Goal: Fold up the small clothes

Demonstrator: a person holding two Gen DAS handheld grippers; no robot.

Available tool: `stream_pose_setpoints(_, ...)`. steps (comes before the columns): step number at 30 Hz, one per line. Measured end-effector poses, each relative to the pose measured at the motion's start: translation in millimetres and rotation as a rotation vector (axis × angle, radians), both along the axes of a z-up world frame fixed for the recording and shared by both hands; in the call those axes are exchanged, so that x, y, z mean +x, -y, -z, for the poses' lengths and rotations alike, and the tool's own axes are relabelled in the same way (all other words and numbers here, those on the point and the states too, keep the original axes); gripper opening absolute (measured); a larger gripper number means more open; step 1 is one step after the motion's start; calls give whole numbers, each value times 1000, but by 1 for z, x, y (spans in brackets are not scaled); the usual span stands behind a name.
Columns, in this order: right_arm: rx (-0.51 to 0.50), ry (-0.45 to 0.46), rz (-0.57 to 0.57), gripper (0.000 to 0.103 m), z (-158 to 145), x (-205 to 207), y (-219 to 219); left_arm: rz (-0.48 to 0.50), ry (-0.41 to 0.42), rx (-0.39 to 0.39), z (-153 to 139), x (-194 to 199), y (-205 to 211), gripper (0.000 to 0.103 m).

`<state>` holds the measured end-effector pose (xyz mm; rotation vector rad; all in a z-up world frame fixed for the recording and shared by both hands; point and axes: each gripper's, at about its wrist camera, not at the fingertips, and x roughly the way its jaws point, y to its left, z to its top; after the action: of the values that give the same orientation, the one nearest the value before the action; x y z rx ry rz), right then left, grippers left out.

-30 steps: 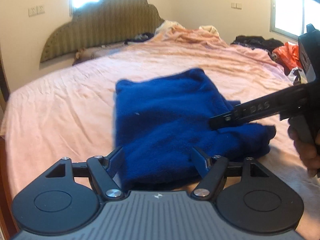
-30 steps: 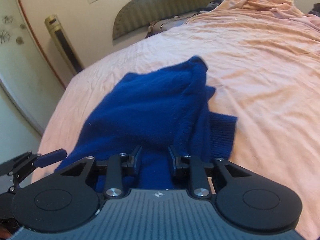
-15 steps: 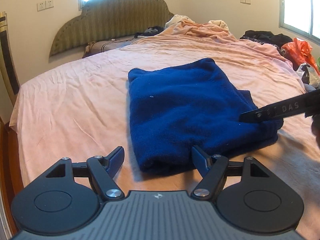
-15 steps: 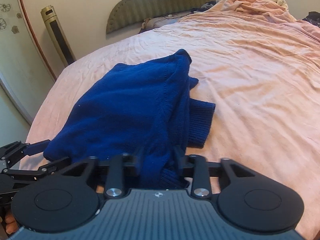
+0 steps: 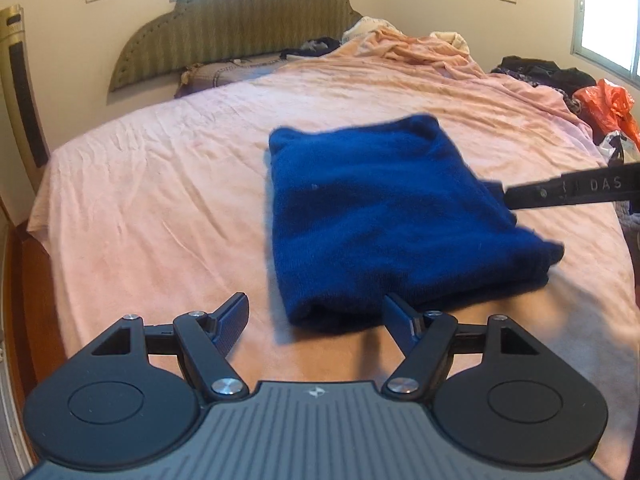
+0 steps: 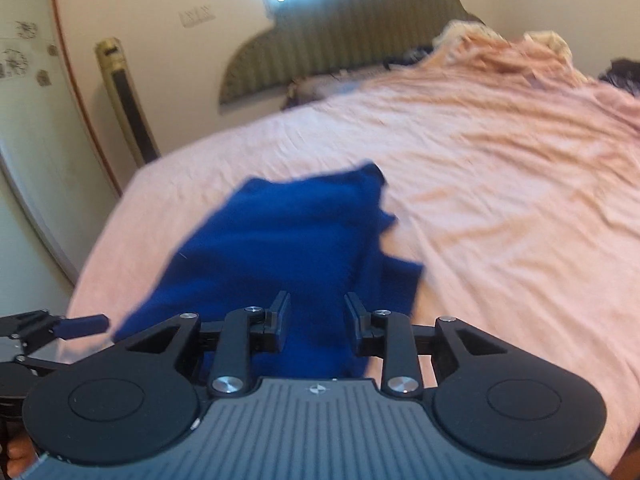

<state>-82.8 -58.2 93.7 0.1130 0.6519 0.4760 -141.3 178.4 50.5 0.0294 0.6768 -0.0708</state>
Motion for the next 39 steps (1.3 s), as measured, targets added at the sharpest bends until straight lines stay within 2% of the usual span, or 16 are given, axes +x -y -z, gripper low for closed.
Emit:
stream_pose_setpoints(3, 18, 24, -53, 46, -10, 11, -20, 17, 42, 1, -11, 6, 9, 74)
stream_pose_setpoints(6, 13, -16, -66, 46, -6, 36, -37, 43, 43, 27, -7, 20, 23, 74)
stream_pose_setpoints(8, -26, -66, -55, 47, 7, 55, -44, 48, 3, 51, 3, 33, 31, 73)
stream_pose_setpoints(10, -121, -126, -41, 46, 29, 68, -48, 51, -2, 81, 13, 37, 37, 73)
stream_pose_setpoints(12, -109, -80, -82, 46, 36, 63, -42, 50, 7, 94, 17, 36, 39, 74)
stream_pose_setpoints(15, -123, -109, -85, 47, 23, 62, -43, 54, -2, 73, 17, 37, 35, 74)
stream_pose_setpoints(17, -105, -81, -76, 49, 10, 68, -43, 55, -4, 66, 17, 37, 34, 74)
stream_pose_setpoints(20, -80, -54, -52, 54, -6, 90, -46, 50, -1, 68, 17, 36, 35, 74)
stream_pose_setpoints(22, -97, -59, -58, 59, -8, 107, -54, 50, 0, 66, 17, 35, 34, 74)
stream_pose_setpoints(25, -165, -97, -70, 61, 4, 132, -71, 52, 1, 65, 17, 35, 33, 74)
stream_pose_setpoints(27, -243, -149, -70, 62, 23, 148, -79, 53, 3, 64, 18, 35, 33, 74)
stream_pose_setpoints(28, -242, -146, -76, 65, 33, 151, -78, 54, 5, 63, 18, 35, 33, 74)
stream_pose_setpoints(30, -208, -109, -76, 66, 40, 150, -72, 56, 13, 58, 20, 34, 31, 75)
stream_pose_setpoints(34, -231, -84, -55, 66, 32, 134, -72, 68, 26, 56, 19, 29, 27, 75)
stream_pose_setpoints(36, -184, -68, -27, 67, 20, 113, -58, 63, 33, 56, 15, 23, 22, 75)
stream_pose_setpoints(39, -98, -24, -42, 69, 4, 67, -33, 56, 41, 50, 8, 4, 11, 75)
